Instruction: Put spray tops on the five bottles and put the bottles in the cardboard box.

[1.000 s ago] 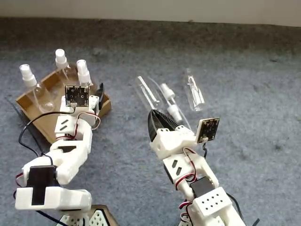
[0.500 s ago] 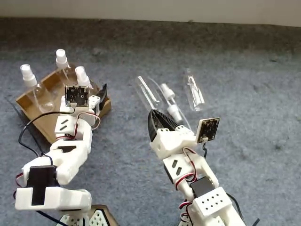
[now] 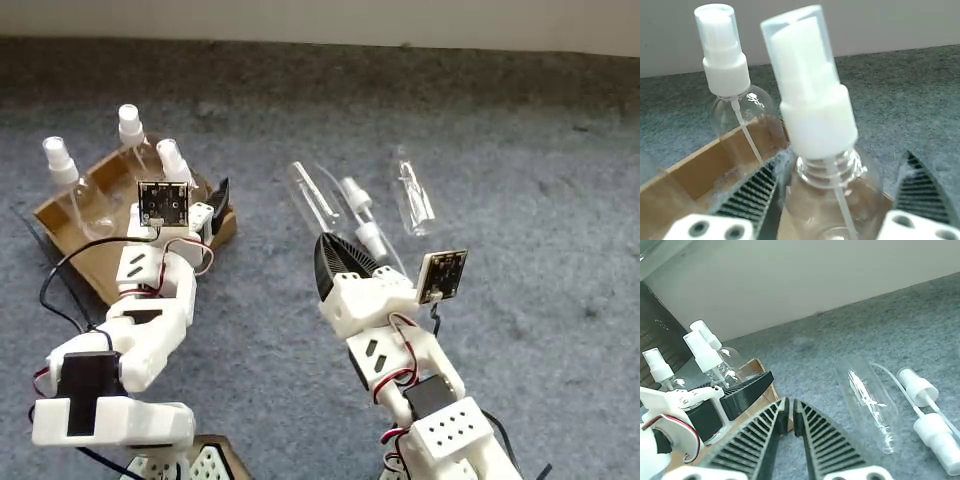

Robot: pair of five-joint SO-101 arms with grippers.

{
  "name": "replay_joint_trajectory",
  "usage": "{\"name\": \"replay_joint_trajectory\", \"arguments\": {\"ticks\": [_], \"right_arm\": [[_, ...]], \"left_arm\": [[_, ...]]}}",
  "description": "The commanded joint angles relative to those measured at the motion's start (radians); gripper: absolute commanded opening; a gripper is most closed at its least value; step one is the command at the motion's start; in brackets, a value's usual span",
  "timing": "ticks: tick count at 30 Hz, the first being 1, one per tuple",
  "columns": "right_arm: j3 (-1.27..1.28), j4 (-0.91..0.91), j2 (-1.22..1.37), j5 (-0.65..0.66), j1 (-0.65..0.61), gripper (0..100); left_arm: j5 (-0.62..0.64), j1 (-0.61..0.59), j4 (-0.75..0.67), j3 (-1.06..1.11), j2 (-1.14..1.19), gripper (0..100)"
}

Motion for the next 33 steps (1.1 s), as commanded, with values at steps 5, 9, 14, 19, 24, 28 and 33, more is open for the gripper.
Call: {"name": "replay_joint_trajectory", "arguments": {"ticks": [5,9,14,19,24,28,33], "right_arm": [[0.127,0.004,0.005,-0.005,0.01,1.9],[0.127,0.004,0.005,-0.005,0.01,1.9],[0.127,0.004,0.005,-0.005,0.01,1.9],[0.127,0.004,0.005,-0.005,0.01,1.9],[0.127,0.004,0.005,-0.005,0.01,1.9],[0.127,0.004,0.005,-0.005,0.01,1.9],[0.127,0.004,0.005,-0.005,0.01,1.9]], "left_arm": [[-0.072,-0.013,-0.018,-0.002,-0.016,28],[-0.074,-0.028,-0.021,-0.002,-0.016,28],[-0.074,-0.039,-0.02,-0.002,-0.016,28],[-0.074,-0.033,-0.023,0.031,-0.018,28],[-0.072,-0.038,-0.023,0.035,-0.018,28],[-0.038,-0.035,-0.023,0.035,-0.019,28],[-0.031,-0.031,-0.023,0.038,-0.019,28]]}}
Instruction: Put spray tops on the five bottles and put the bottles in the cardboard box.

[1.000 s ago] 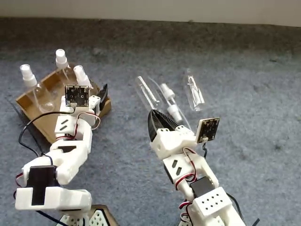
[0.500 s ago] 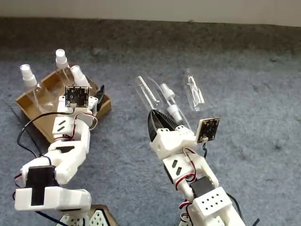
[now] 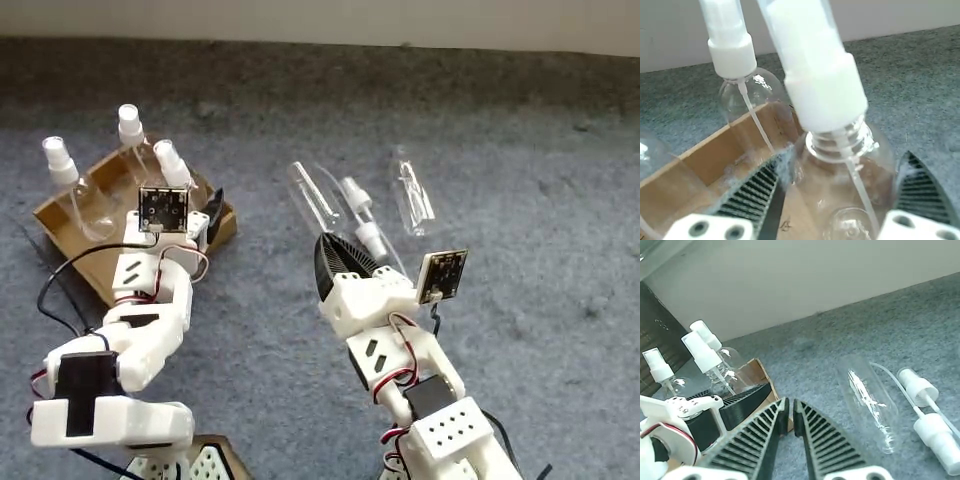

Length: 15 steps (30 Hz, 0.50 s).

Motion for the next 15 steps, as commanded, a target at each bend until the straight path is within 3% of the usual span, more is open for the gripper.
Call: {"name": "replay_joint_trajectory", "arguments": {"ticks": [1,15], "right_arm": [[0.127,0.004,0.005,-0.005,0.01,1.9],[0.127,0.004,0.005,-0.005,0.01,1.9]], "left_arm": [[0.015,-0.005,-0.023,0.004,-0.019,28],[0.011,-0.005,-0.015,0.177,-0.317,28]]}}
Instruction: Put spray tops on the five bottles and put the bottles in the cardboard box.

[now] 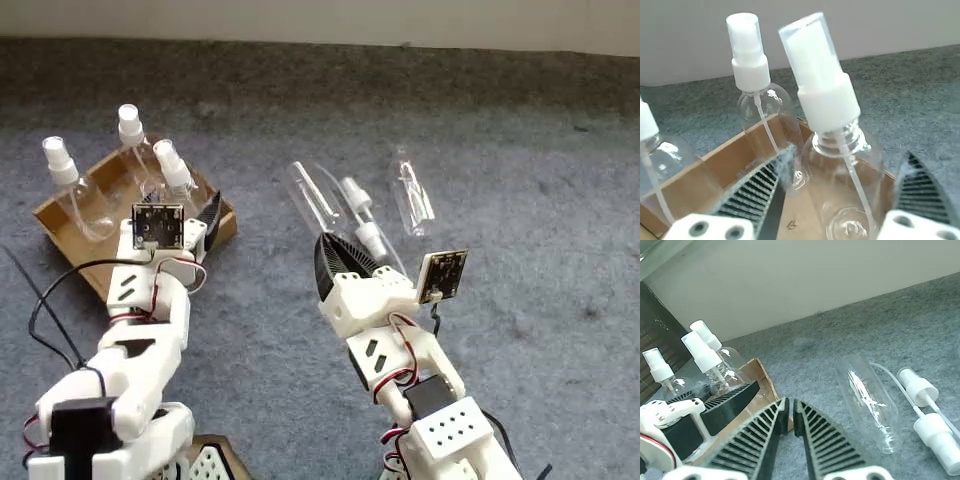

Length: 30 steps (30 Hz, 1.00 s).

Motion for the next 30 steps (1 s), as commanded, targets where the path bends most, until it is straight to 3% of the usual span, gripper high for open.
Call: {"name": "replay_joint_trajectory", "arguments": {"ticks": [1,11,19,24,30], "right_arm": [[0.127,0.004,0.005,-0.005,0.01,1.9],[0.127,0.004,0.008,-0.005,0.01,1.9],[0.127,0.004,0.008,-0.005,0.01,1.9],[0.127,0.004,0.008,-0.005,0.01,1.9],[0.127,0.038,0.005,-0.005,0.012,1.9]], "left_arm": [[0.008,-0.005,-0.002,0.05,-0.124,28],[0.009,-0.005,0.256,0.179,-0.43,28],[0.012,-0.001,0.87,0.117,-0.839,28],[0.014,0.085,1.25,0.044,-1.106,28],[0.054,0.203,1.551,-0.104,-1.3,28]]}}
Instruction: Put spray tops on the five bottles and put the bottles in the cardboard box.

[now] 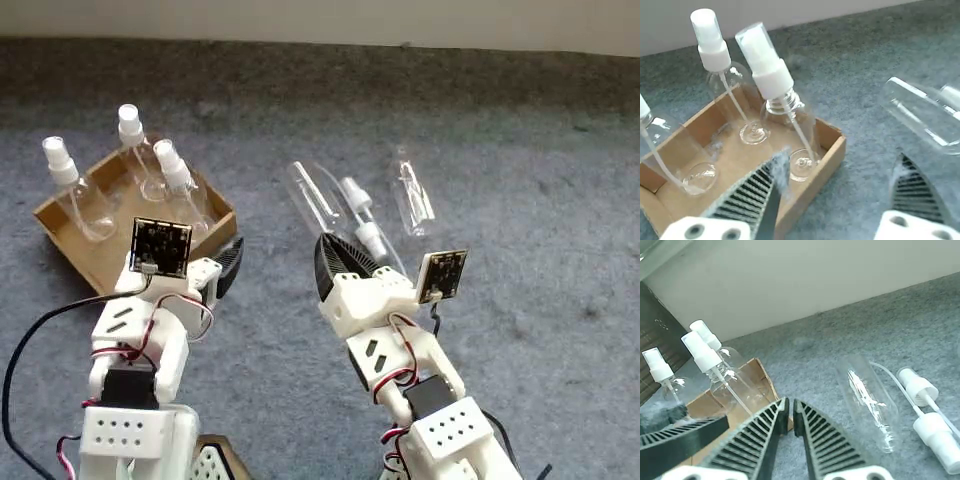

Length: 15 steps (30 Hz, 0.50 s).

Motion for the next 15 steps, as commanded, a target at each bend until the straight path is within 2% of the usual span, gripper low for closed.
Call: {"name": "replay_joint_trajectory", "arguments": {"ticks": [1,5,10,15], "right_arm": [[0.127,0.021,0.005,-0.005,0.012,1.9],[0.127,0.024,0.005,-0.005,0.036,1.9],[0.124,0.019,0.004,-0.009,0.232,1.9],[0.122,0.019,0.004,-0.012,0.384,1.9]], "left_arm": [[0.046,0.107,0.212,-0.185,-0.108,28],[0.055,0.154,0.302,-0.341,-0.012,28],[0.118,0.174,0.39,-0.545,0.282,28],[0.117,0.277,0.453,-0.687,0.533,28]]}}
